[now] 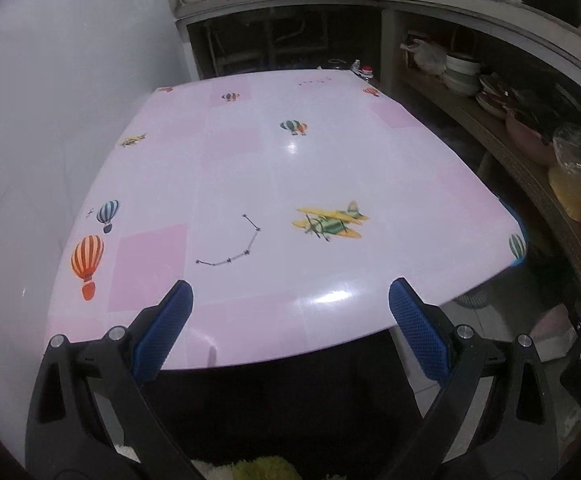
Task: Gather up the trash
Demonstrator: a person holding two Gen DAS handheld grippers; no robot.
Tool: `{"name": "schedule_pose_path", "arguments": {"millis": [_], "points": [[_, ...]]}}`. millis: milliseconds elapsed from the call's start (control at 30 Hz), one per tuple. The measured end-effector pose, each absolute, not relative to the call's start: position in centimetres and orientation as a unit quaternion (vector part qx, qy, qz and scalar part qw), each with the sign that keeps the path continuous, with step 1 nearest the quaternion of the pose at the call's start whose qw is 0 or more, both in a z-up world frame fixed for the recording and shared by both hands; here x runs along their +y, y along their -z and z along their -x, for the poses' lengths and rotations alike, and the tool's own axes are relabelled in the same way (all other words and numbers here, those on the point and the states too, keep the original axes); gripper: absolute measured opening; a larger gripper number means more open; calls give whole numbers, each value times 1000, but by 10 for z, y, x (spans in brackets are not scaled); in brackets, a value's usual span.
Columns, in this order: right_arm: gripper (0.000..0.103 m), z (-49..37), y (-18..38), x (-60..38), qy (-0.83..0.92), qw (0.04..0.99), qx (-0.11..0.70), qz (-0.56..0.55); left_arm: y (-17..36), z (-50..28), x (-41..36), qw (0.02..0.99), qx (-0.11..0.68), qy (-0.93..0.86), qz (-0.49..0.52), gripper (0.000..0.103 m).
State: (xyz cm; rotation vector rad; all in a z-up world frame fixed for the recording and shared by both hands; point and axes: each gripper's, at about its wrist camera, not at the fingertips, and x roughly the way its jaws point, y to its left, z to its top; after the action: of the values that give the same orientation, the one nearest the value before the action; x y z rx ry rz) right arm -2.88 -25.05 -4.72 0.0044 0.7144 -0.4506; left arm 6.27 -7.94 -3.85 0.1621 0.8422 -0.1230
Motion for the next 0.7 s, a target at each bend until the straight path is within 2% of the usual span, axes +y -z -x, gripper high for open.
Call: {"name": "schedule_pose_path", "arguments": {"millis": [300,700], "points": [[97,37,52,-266,233,902,362,-20,35,-47,-88,911,391,58,-116,95],[97,39,49,-279,231,904,358,-30,20,-43,-82,922,368,40,-116,95]]}}
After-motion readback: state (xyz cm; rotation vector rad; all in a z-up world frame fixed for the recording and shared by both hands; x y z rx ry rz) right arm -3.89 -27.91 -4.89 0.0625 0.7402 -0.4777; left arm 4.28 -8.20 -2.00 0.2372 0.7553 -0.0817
